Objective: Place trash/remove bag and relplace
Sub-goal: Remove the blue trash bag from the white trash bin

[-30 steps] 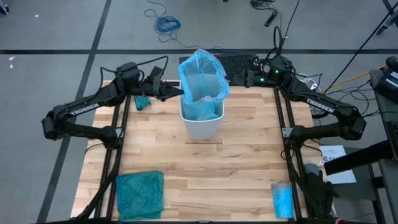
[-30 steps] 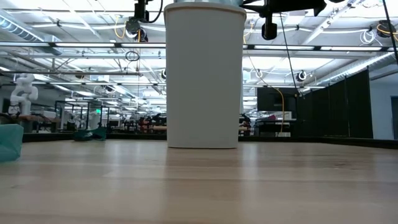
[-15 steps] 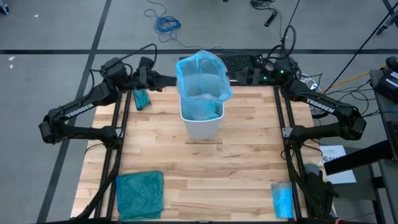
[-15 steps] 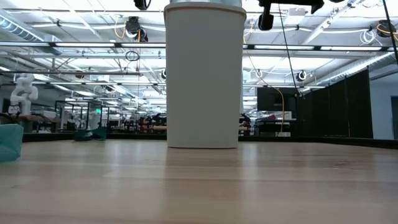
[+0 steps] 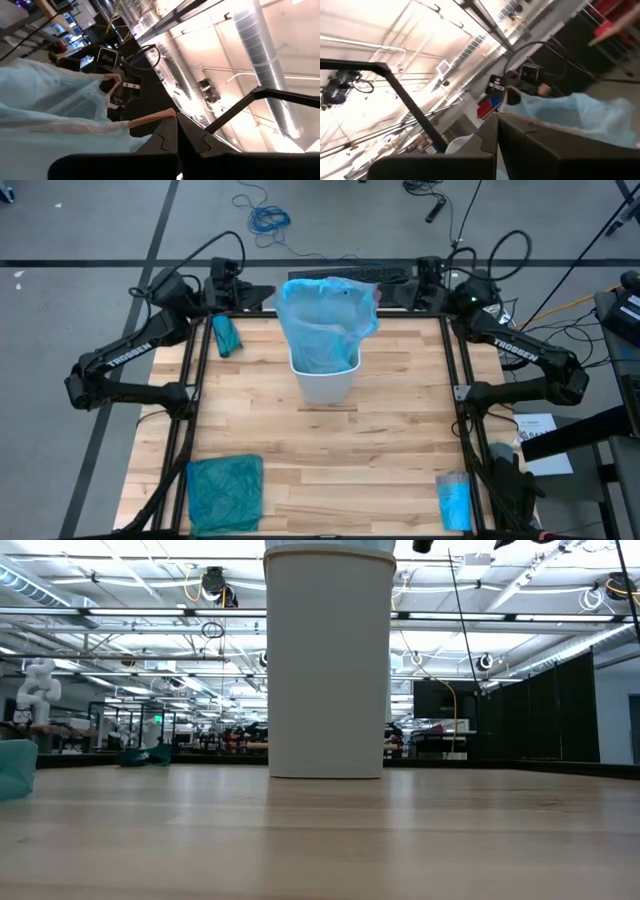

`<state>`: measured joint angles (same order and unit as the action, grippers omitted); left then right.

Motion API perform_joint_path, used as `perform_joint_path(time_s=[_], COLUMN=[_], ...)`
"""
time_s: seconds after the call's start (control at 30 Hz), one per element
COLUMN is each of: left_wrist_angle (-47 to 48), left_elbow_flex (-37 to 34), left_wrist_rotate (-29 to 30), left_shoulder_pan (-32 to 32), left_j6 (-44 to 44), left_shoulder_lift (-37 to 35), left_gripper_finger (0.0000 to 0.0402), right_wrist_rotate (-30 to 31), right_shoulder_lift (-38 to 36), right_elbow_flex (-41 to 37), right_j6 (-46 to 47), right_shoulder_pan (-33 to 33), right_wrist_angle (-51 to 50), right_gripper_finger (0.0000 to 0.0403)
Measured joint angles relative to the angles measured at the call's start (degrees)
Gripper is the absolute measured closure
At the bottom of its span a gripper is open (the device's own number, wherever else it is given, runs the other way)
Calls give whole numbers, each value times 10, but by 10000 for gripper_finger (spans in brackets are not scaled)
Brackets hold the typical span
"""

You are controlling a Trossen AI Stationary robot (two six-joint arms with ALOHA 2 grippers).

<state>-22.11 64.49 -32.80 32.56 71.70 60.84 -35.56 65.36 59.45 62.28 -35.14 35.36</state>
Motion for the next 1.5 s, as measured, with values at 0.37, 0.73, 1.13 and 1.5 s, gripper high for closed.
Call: perform_joint_path(time_s=[0.37, 0.73, 1.13, 1.5], left_wrist_angle=[-9, 48, 80, 74], left_elbow_flex=[97, 291, 401, 454], left_wrist_rotate=[-26, -104, -139, -138], left_shoulder_pan=[0, -1, 9, 25], left_j6=[-17, -45, -53, -51], left_shoulder_lift=[52, 172, 238, 262], left_gripper_finger=[401, 402, 402, 402], right_wrist_rotate=[-32, -69, -96, -115], right_shoulder_lift=[44, 138, 176, 205], right_elbow_flex=[148, 340, 416, 506], right_j6=[-49, -120, -109, -115], right_shoulder_pan=[15, 19, 6, -1], right_wrist_angle=[-112, -245, -250, -257], right_gripper_finger=[403, 403, 403, 403])
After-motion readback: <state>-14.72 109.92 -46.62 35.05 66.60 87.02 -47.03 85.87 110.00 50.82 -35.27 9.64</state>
